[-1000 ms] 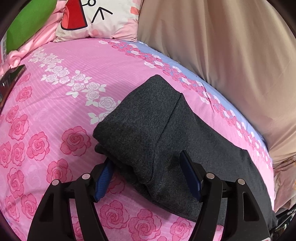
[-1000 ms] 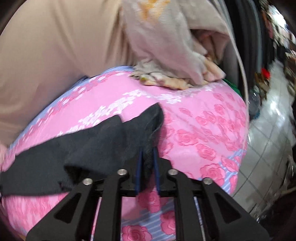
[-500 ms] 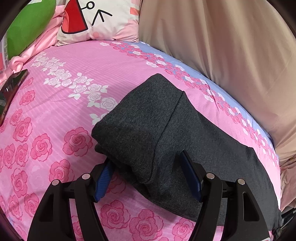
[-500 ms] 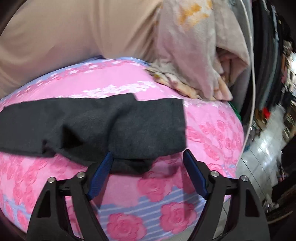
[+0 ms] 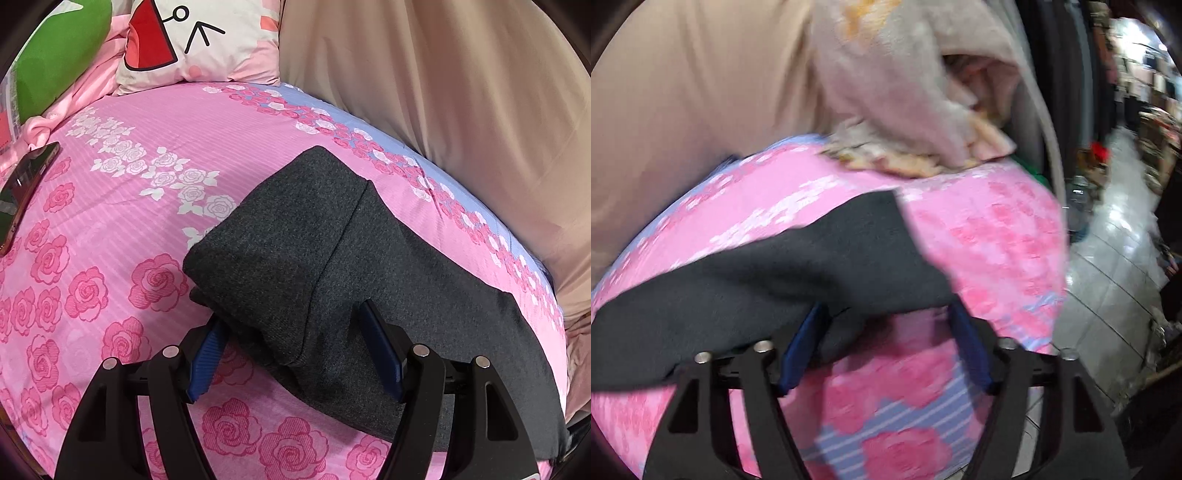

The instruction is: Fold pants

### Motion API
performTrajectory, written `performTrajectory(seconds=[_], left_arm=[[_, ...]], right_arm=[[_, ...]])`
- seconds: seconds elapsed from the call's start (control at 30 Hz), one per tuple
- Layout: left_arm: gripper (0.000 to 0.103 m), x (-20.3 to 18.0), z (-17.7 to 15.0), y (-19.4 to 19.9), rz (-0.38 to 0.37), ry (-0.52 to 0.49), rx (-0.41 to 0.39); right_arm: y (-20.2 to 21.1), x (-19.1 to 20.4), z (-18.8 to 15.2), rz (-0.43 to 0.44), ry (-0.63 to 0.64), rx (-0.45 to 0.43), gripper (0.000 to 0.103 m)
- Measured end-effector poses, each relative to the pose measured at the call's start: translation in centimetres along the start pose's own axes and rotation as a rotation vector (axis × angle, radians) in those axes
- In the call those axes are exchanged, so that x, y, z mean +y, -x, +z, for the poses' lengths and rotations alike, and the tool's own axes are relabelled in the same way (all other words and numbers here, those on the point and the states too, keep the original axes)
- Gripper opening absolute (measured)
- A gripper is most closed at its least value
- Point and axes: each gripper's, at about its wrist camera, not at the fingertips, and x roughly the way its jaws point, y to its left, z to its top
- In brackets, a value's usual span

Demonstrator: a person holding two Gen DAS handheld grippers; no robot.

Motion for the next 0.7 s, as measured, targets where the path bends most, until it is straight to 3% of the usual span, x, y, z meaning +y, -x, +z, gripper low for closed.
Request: performTrajectory(seconds=[0.07, 0.13, 0.23, 0.27, 0.33, 0.4, 0.43, 0.47, 0.5, 0.53, 0.6, 0.7], left_arm=[[0.069, 0.0, 0.0, 0.0, -0.003, 0.003, 0.0], [0.069, 0.0, 0.0, 0.0, -0.007, 0.006, -0.001], [0.069, 0.1, 0.0, 0.0, -0.011, 0.01, -0.001], [0.069, 0.0, 0.0, 0.0, -0.012, 0.009, -0.001], [0.07, 0.0, 0.0, 0.0, -0.01, 0.007, -0.001], [0.072, 0.0, 0.1, 0.0, -0.01, 0.0, 0.002], [0.072, 0.0, 0.1, 0.0, -0.011, -0.001, 0.002], [0.072, 0.0, 0.0, 0.0, -0.012, 0.0, 0.002], [0.072, -0.1, 0.1, -0.1, -0.012, 0.001, 0.002], [0.072, -0.1, 0.0, -0.1, -0.012, 0.001, 0.002], [0.072, -0.1, 0.1, -0.1, -0.01, -0.001, 0.002], [0.072, -0.1, 0.1, 0.0, -0.009, -0.001, 0.002]], right_arm=[[0.4, -1.5, 0.9, 0.037, -0.048, -0.031, 0.063], [1.6, -2.3, 1.3, 0.067, -0.099, -0.089, 0.073], [3.1, -0.5, 0.9, 0.087, -0.072, -0.116, 0.074], [3.2, 0.0, 0.9, 0.111, -0.057, -0.111, 0.075], [2.9, 0.5, 1.0, 0.23, -0.053, -0.052, 0.09], [1.4, -0.2, 1.6, 0.306, -0.11, 0.035, 0.092], [0.9, -0.8, 1.8, 0.328, -0.142, 0.045, 0.085], [0.2, -1.7, 2.2, 0.362, -0.187, 0.061, 0.072], [-0.4, -2.3, 2.6, 0.372, -0.219, 0.087, 0.042], [-1.1, -2.9, 3.1, 0.372, -0.252, 0.11, 0.021], [-1.0, -2.8, 4.6, 0.38, -0.258, 0.107, 0.005], [1.9, -0.7, 6.8, 0.402, -0.197, 0.043, 0.005]])
